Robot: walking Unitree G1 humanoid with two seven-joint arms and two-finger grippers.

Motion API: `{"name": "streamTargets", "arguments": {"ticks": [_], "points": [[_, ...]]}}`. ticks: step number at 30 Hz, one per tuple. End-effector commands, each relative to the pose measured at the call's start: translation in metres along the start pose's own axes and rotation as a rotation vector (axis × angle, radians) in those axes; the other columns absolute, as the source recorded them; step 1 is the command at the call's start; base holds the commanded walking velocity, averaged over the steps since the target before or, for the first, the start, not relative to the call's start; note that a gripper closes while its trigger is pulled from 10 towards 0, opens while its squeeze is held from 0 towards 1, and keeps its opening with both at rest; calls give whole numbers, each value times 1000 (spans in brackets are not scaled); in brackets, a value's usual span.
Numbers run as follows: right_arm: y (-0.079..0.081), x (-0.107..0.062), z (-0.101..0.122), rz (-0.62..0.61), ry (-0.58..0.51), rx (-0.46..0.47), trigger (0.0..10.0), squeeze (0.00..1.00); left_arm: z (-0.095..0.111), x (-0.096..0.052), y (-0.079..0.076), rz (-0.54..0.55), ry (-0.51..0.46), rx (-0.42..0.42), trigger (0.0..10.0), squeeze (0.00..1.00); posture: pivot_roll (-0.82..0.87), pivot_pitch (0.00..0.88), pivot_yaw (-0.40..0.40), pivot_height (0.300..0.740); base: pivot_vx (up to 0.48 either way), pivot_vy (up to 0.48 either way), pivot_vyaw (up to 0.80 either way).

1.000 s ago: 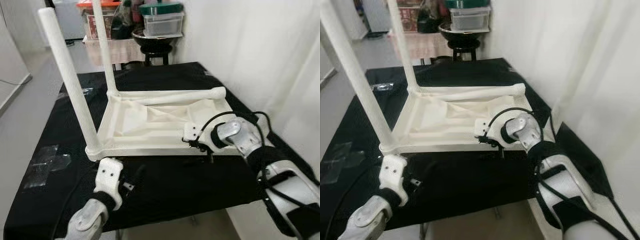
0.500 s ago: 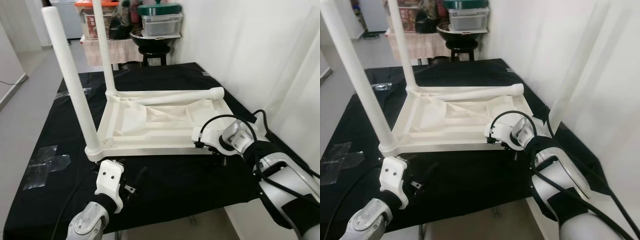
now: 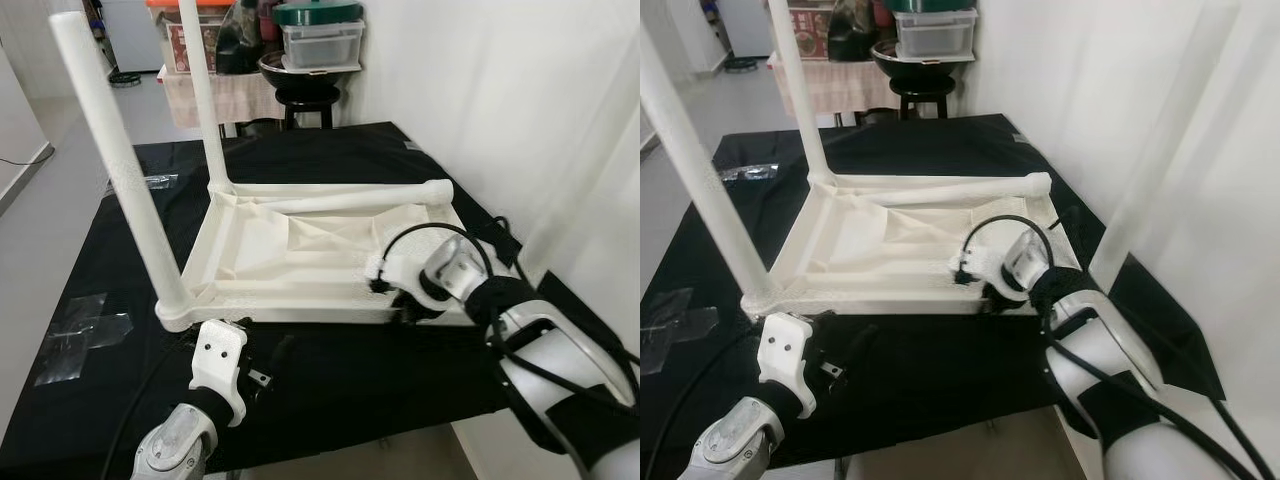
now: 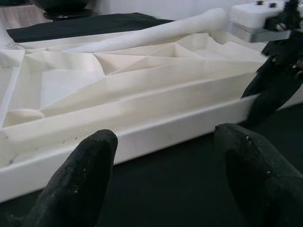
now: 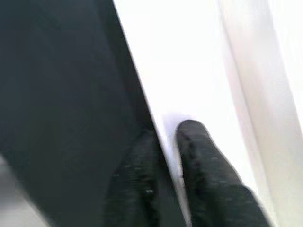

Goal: Building children table

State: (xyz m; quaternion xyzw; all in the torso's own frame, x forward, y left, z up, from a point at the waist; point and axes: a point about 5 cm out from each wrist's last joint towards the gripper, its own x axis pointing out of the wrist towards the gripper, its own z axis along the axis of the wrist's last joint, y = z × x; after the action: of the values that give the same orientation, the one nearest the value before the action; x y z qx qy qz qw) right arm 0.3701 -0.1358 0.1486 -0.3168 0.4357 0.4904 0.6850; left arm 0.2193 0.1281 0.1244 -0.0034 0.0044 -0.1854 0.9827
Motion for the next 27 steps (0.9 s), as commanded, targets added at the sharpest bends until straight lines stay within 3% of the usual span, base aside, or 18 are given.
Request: {"name": "streamTargets", "arguments": {"ticks": [1, 7, 15, 19, 21, 22, 23, 24, 25, 26, 27], "points": [[11, 8, 13, 102, -80, 39, 0, 0, -1, -1, 2, 4, 18, 5, 10000, 0, -46, 0, -26, 740, 0, 0, 0], [18, 16, 25, 105, -111, 66, 0, 0, -1, 0, 2, 1, 19, 6, 10000, 0, -48, 0, -23, 740, 0, 0, 0], [42, 41, 86, -26, -368, 395, 0, 0, 0, 0, 4, 10, 15, 12, 10000, 0, -38, 0, -24, 740, 0, 0, 0], [44, 42, 90, -31, -388, 410, 0, 0, 0, 1, 4, 10, 15, 12, 10000, 0, -38, 0, -24, 740, 0, 0, 0], [53, 48, 114, -95, -519, 471, 0, 0, 1, 1, 5, 10, 14, 17, 10000, 0, -37, 0, -20, 740, 0, 0, 0], [53, 48, 114, -95, -519, 471, 0, 0, 1, 1, 5, 10, 14, 17, 10000, 0, -37, 0, -20, 740, 0, 0, 0], [57, 49, 129, -175, -628, 461, 7098, 0, 1, 2, 5, 10, 13, 21, 10000, 0, -37, 0, -20, 740, 0, 0, 0], [63, 49, 143, -247, -726, 441, 10000, 0, 1, 2, 5, 11, 13, 25, 10000, 0, -38, 0, -19, 740, 0, 0, 0], [72, 48, 153, -256, -798, 353, 10000, 0, 1, 2, 6, 12, 12, 27, 10000, 0, -37, 0, -21, 740, 0, 0, 0], [72, 48, 153, -256, -798, 353, 10000, 0, 1, 2, 6, 12, 12, 27, 10000, 0, -37, 0, -21, 740, 0, 0, 0], [80, 51, 158, -217, -823, 300, 10000, 467, 2, 2, 6, 17, 8, 32, 10000, 0, -37, 0, -21, 740, 0, 0, 0]]}}
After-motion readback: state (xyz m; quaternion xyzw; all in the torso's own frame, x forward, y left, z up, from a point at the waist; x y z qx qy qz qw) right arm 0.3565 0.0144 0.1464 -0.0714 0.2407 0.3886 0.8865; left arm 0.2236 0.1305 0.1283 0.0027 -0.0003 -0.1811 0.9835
